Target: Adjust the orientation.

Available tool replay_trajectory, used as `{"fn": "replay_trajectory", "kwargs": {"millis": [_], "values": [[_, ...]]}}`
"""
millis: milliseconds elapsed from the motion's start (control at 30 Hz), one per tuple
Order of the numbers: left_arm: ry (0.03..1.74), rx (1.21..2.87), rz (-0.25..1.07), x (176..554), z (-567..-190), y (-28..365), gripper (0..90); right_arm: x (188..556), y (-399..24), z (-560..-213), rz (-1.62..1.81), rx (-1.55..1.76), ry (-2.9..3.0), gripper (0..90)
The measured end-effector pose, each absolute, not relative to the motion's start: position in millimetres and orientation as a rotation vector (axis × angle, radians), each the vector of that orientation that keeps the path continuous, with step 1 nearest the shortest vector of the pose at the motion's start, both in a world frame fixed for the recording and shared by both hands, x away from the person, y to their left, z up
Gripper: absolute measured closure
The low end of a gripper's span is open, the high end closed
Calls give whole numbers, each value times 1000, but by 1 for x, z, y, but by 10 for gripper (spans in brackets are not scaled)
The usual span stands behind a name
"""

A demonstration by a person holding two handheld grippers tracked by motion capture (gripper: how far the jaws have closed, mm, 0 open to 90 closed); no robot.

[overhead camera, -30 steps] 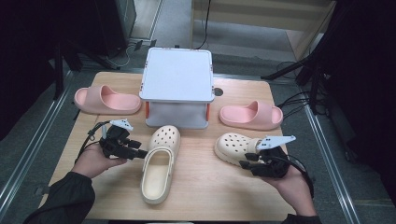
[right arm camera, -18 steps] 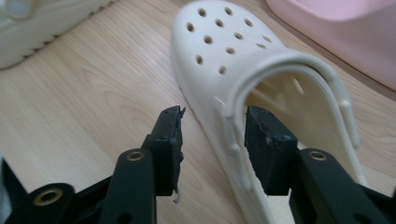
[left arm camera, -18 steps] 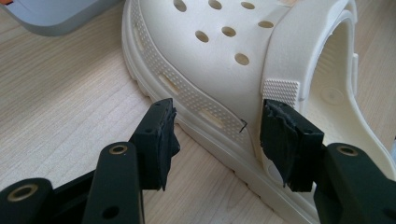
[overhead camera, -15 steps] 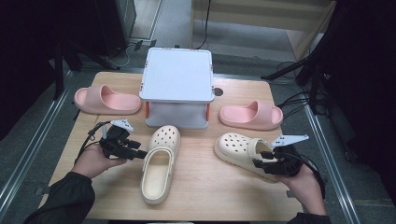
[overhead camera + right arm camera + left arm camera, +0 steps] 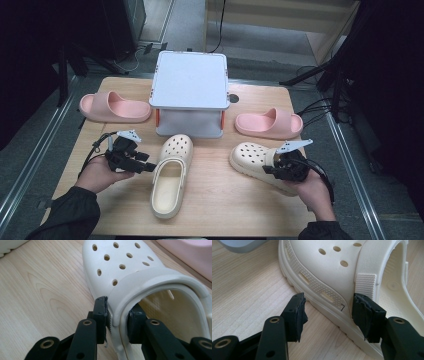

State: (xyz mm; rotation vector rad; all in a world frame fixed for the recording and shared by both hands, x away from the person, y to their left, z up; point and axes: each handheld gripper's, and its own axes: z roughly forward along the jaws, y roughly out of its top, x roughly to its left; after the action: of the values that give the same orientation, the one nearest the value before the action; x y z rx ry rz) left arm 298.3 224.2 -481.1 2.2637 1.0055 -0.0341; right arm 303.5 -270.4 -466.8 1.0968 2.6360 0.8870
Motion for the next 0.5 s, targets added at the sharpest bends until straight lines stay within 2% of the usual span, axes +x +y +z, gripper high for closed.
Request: {"fn": "replay_trajectory", "kwargs": {"millis": [200, 500], "values": [[1011, 2241, 15, 294, -477, 226, 441, 305, -268, -461, 924, 1117, 2637, 763], [1026, 2231, 27, 290, -477, 228, 442, 306, -237, -445, 953, 1090, 2600, 765]]}}
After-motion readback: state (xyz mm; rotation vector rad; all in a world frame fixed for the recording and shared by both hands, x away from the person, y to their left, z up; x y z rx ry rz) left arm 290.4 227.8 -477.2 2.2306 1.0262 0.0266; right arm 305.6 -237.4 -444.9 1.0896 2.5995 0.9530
